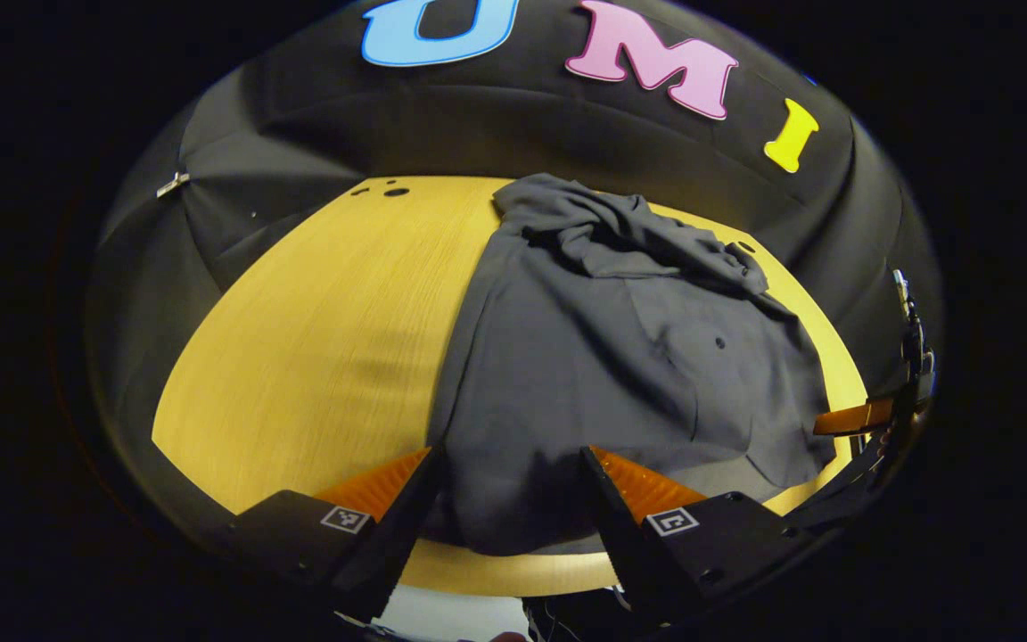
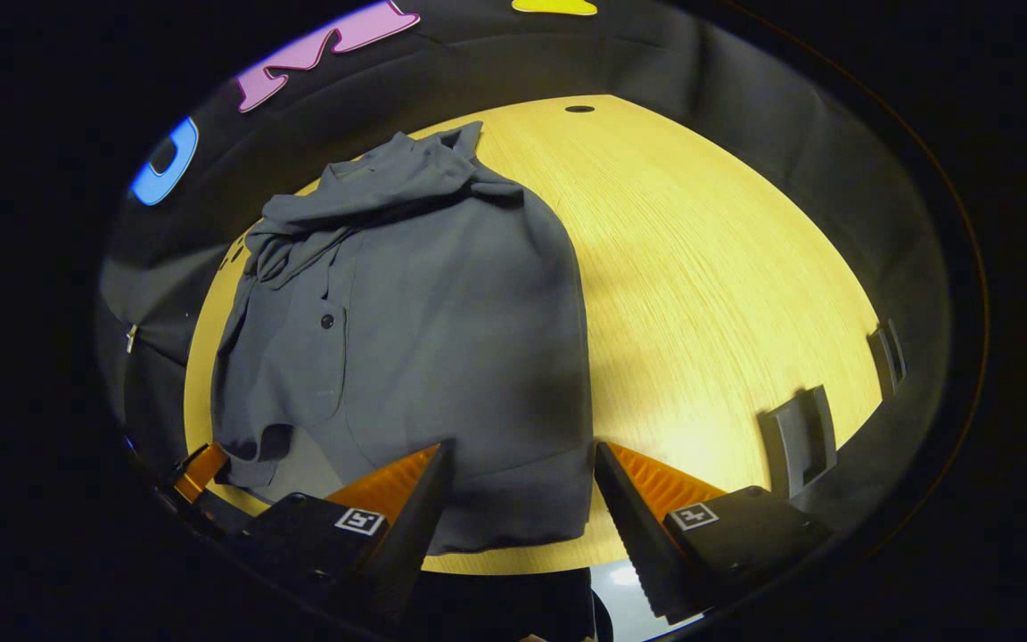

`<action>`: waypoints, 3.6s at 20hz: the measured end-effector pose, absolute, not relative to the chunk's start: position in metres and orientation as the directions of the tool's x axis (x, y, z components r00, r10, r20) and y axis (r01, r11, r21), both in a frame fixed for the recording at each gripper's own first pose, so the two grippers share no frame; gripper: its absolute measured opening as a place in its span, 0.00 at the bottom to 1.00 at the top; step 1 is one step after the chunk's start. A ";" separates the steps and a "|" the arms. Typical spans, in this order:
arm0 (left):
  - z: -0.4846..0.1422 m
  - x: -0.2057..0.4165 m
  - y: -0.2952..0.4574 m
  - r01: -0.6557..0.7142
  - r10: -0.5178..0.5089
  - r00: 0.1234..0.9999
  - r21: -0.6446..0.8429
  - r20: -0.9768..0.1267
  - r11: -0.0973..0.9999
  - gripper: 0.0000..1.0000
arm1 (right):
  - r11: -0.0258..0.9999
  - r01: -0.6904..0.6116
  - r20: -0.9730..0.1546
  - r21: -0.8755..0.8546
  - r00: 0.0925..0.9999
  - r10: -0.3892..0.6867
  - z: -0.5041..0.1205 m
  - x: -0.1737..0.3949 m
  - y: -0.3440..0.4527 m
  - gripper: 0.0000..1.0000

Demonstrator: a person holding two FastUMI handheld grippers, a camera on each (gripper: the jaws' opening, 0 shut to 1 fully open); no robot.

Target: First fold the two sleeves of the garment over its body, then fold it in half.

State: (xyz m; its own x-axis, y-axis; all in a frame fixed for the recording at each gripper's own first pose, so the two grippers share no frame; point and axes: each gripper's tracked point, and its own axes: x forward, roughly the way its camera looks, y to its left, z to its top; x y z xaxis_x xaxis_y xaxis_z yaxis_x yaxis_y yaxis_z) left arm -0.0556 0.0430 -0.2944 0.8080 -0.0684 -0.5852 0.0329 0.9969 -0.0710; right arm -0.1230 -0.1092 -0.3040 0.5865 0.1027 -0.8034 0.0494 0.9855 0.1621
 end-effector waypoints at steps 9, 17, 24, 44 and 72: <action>-0.316 -0.060 0.046 0.071 -0.033 0.807 0.041 -0.590 0.997 0.95 | 1.000 -0.020 -0.804 -0.015 0.594 0.000 -0.313 -0.124 -0.095 0.89; -0.316 -0.060 0.017 0.139 -0.101 0.810 0.021 -0.578 0.990 0.33 | 0.998 -0.058 -0.811 0.008 0.584 0.040 -0.313 -0.122 -0.072 0.18; -0.313 -0.056 0.017 0.093 -0.100 0.798 -0.043 -0.594 0.995 0.06 | 0.990 -0.136 -0.816 0.048 0.566 0.117 -0.310 -0.122 -0.070 0.07; -0.174 -0.001 -0.013 0.071 -0.118 0.862 -0.114 -0.492 0.991 0.06 | 0.957 -0.260 -0.674 0.129 0.685 0.277 -0.198 -0.039 -0.054 0.06; -0.034 0.263 -0.036 0.080 -0.131 0.960 -0.204 -0.249 0.976 0.05 | 0.947 -0.312 -0.429 0.072 0.848 0.312 -0.092 0.220 -0.015 0.06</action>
